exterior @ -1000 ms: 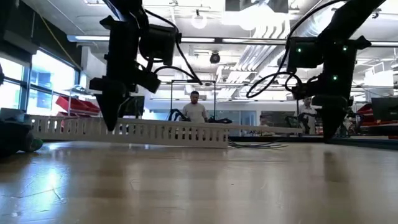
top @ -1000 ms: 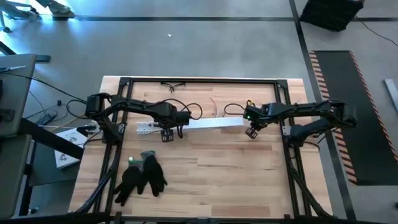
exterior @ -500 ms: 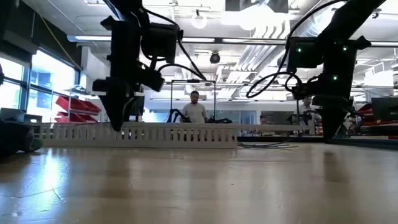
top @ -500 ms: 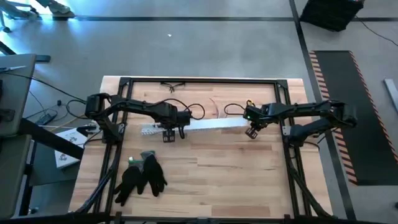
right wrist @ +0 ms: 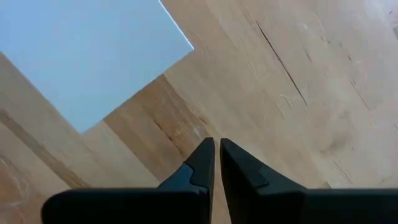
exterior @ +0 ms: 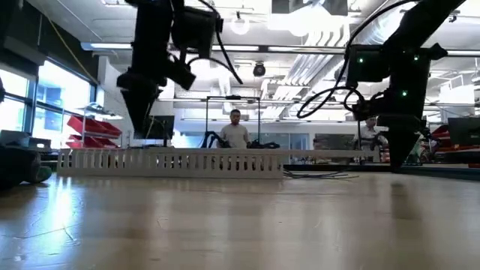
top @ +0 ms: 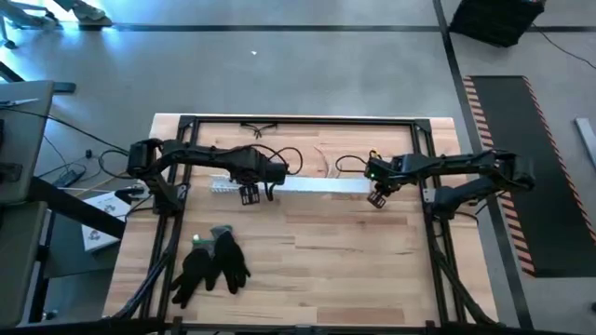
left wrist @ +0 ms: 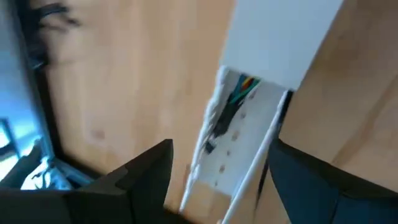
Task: Ziptie cables
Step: Close the white cable duct
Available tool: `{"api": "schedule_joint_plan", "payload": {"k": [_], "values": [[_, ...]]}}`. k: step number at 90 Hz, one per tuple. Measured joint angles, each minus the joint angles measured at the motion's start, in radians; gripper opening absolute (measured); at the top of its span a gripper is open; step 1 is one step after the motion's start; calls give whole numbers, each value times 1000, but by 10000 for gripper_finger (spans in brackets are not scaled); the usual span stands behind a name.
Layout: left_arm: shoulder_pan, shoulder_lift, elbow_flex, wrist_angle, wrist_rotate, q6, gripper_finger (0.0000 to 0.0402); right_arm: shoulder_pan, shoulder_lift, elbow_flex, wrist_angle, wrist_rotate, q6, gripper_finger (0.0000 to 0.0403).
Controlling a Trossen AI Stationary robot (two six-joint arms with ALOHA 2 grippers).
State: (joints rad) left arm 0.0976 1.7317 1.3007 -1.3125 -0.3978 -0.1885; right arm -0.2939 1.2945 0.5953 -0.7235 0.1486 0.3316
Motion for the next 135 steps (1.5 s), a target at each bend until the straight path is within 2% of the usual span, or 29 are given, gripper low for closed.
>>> {"api": "schedule_joint_plan", "payload": {"k": [16, 33, 49, 64, 87, 106, 126, 135], "values": [[-32, -49, -22, -18, -32, -99, 242, 0, 0, 0, 0, -4, -2, 11], [-72, -169, -110, 8, -33, -199, 242, 0, 0, 0, 3, -10, -17, 11], [-110, -305, -260, 184, -15, -227, 242, 0, 0, 0, 10, -11, -19, 11], [-114, -390, -416, 384, 16, -149, 242, 0, 0, 0, 11, -31, -19, 11], [-109, -409, -599, 631, -38, 76, 242, 0, 0, 0, 16, -108, -7, 11], [-90, -409, -613, 685, -61, 106, 242, 0, 0, 0, 17, -149, 46, 11], [23, -409, -613, 721, 6, 230, 242, 0, 0, 0, 44, -161, 70, 11], [69, -408, -613, 769, 67, 294, 242, 0, 0, 0, 44, -188, 71, 11]]}}
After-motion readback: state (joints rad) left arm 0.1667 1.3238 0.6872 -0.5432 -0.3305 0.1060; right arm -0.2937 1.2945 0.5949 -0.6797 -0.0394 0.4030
